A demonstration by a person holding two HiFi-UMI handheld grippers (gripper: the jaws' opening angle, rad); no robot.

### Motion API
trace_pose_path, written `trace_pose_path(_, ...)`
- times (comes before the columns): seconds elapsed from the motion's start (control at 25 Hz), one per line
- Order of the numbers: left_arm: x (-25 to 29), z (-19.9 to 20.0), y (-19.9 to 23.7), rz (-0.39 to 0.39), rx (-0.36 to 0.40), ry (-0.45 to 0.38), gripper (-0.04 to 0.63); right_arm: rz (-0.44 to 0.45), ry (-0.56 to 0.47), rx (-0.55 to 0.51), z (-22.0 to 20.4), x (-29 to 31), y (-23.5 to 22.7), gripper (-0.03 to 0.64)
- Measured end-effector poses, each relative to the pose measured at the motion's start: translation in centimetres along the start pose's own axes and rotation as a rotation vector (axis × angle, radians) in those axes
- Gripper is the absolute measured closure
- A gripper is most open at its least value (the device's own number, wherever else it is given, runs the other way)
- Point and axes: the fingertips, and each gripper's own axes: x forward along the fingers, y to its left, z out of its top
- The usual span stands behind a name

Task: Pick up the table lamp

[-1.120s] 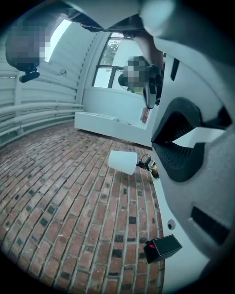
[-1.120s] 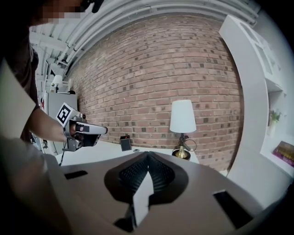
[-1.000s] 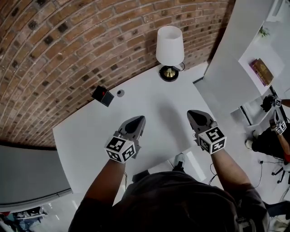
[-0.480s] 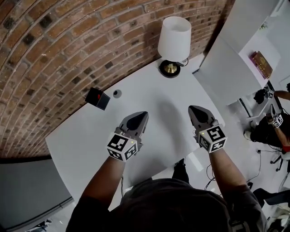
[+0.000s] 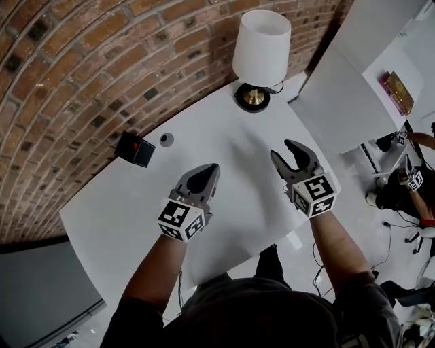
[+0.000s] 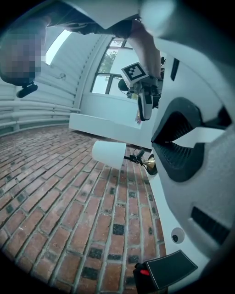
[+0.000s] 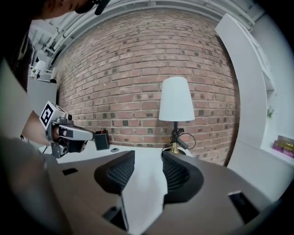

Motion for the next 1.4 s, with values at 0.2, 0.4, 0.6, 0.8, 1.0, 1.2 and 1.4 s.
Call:
trace_pose_path(0.2,1.9,-0.8,1.6,-0.005,0.015,0.002,0.591,-0.022,-0.003,-0.009,-0.5,3.2,-1.9,0.434)
trace_pose_path(0.4,4.1,-1.8,2.8,-0.011,0.015,-0.005,0.591,-0.038,-0.004,-0.008,-1.5,6.9,-3.6,0.434)
trace_pose_path(0.6,6.2,-2.9,3.8,-0.024,0.015,-0.005,0.591,-0.056,-0.002,-0.003,-2.5,10.4,-5.0,0.434)
trace_pose_path(0.8,7.8,-3.2,4.4,-0.033,0.012,-0.023,0.591,-0.075,0.001,-0.011,-2.9,13.4,-6.3,0.434)
trace_pose_path(1.0,9.3,-3.3,5.1,-0.047,0.023,-0.035,0.591,-0.100,0.005,-0.006,-3.1,16.1,-7.9,0.434)
trace_pose_path(1.2,10.6,-3.2,6.1,-0.055,0.034,-0.043,0.591,-0.128,0.023,-0.014,-3.6,18.8,-9.5,0.434)
trace_pose_path(1.4,11.5,-3.2,6.8,-0.066,0.054,-0.048,0.591,-0.160,0.050,-0.028,-3.4,20.8,-10.9,0.434)
